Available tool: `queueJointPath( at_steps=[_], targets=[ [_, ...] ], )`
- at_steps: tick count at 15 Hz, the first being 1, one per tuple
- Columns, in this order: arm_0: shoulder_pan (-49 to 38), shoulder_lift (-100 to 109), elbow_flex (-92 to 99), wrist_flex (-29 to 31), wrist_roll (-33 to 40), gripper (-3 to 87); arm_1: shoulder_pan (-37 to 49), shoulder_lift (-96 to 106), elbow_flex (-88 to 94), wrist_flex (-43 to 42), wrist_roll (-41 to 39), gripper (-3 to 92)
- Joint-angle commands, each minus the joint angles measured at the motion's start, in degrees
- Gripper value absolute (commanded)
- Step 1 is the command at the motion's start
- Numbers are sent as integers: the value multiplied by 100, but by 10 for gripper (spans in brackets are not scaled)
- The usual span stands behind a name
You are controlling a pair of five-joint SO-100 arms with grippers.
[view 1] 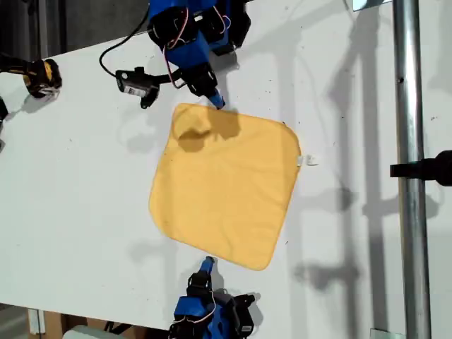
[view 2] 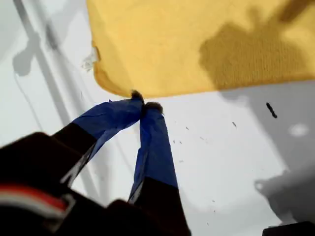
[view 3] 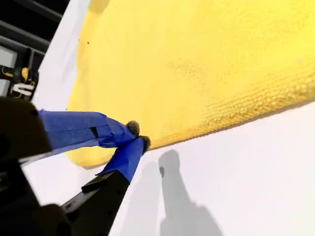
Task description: Grasp corners of a towel and fold twice.
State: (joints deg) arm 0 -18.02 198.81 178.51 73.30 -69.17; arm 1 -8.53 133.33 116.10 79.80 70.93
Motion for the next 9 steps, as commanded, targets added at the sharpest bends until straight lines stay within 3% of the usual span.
queueJointPath(
  at_steps=[1,9],
  targets=[
    [-105,26,0,-123,-18,-14,-290,-1406,-1775,334,-439,-1],
    [-97,26,0,-123,-18,-14,-1336,-4430,-4939,817,-615,-1]
  ],
)
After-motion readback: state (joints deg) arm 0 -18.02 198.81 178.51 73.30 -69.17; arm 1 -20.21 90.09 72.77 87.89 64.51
